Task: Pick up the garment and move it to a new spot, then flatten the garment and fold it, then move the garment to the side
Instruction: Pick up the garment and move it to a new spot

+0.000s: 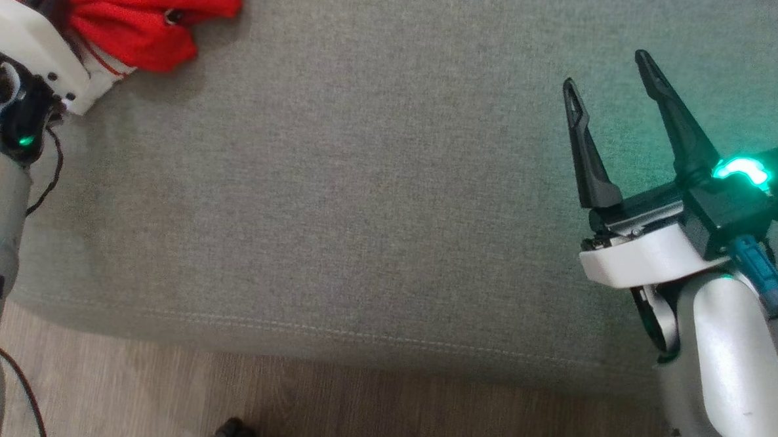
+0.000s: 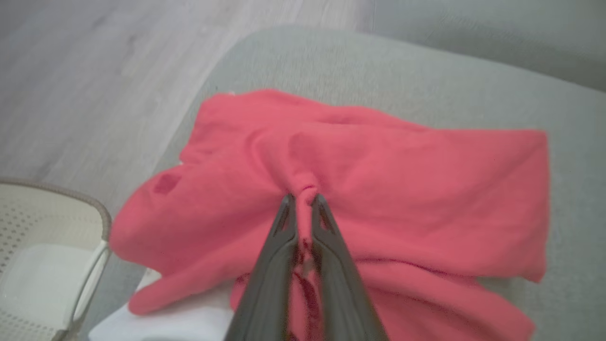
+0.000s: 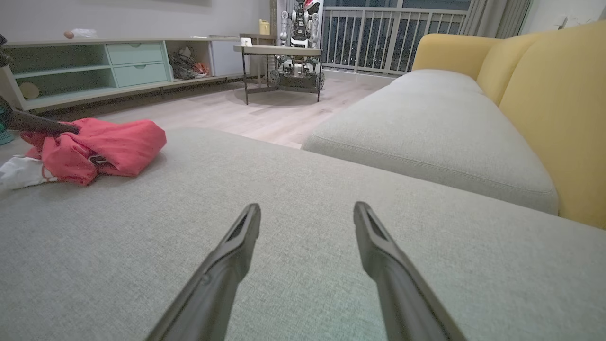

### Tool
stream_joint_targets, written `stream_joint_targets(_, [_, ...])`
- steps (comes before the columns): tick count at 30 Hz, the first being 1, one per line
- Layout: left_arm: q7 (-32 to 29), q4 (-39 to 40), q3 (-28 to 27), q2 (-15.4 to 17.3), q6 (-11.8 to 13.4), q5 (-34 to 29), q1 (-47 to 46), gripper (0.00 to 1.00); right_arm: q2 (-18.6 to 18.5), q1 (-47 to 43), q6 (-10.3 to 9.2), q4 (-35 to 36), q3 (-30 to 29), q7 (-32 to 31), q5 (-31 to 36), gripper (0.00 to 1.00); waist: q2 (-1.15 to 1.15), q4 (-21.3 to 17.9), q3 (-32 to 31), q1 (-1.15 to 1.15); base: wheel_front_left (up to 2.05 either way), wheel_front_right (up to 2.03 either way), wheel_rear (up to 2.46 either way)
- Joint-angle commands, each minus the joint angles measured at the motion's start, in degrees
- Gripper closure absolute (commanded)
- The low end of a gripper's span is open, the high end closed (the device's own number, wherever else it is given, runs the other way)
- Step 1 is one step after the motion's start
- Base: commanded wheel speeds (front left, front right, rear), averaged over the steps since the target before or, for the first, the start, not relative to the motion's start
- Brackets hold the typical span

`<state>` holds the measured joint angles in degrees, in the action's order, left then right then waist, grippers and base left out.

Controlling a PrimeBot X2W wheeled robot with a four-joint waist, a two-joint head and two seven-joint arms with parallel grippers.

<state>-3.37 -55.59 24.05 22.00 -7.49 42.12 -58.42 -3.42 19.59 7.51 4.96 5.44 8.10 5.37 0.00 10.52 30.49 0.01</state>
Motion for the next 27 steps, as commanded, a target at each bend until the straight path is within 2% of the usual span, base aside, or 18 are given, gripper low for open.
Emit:
stream_joint_targets(1, [3.5,2.2,-1.1,3.5,0.0,0.8,-2.3,1.00,0.5,-0.2,-0.02,1.0,1.0,1.0,-0.6,0.00,0.00,0.5,-2.5,-0.01,0.00,0.00,0.00])
stream_joint_targets(5, [10.1,4.5,-0.6,3.2,0.0,1.6,-1.8,1.00,0.5,-0.8,-0.02,-1.0,0.5,2.0,-1.8,0.00,0.00,1.0,-7.0,-0.01,0.00,0.00,0.00])
stream_joint_targets(8, [13.3,8.8,1.9,3.2,0.0,1.9,0.1,1.00,0.5,-1.5,-0.02,-2.7,0.0,2.8,-3.0,0.00,0.00,0.8,-10.9,-0.01,0.00,0.00,0.00])
stream_joint_targets(14, [15.8,14.8,1.8,2.9,0.0,4.3,3.5,1.00,0.5,-2.3,-0.02,-4.7,-1.5,3.7,-5.3,0.00,0.00,-0.2,-16.4,-0.01,0.00,0.00,0.00])
stream_joint_targets(16, [16.2,17.4,1.7,1.6,0.2,5.1,5.3,1.00,0.5,-3.1,-0.02,-5.2,-2.0,4.0,-5.8,0.00,0.00,-0.8,-18.6,-0.01,0.00,0.00,0.00])
stream_joint_targets(20, [16.4,23.6,2.6,-1.3,2.1,5.8,10.2,1.00,0.5,-4.7,-0.02,-5.7,-3.2,4.3,-6.9,0.00,0.00,-3.1,-22.0,-0.01,0.00,0.00,0.00])
stream_joint_targets(27, [17.3,32.4,5.2,-5.3,8.0,2.9,15.7,1.00,0.5,-4.5,-0.02,-4.2,-2.5,4.3,-8.2,0.00,0.00,-10.3,-23.1,-0.01,0.00,0.00,0.00])
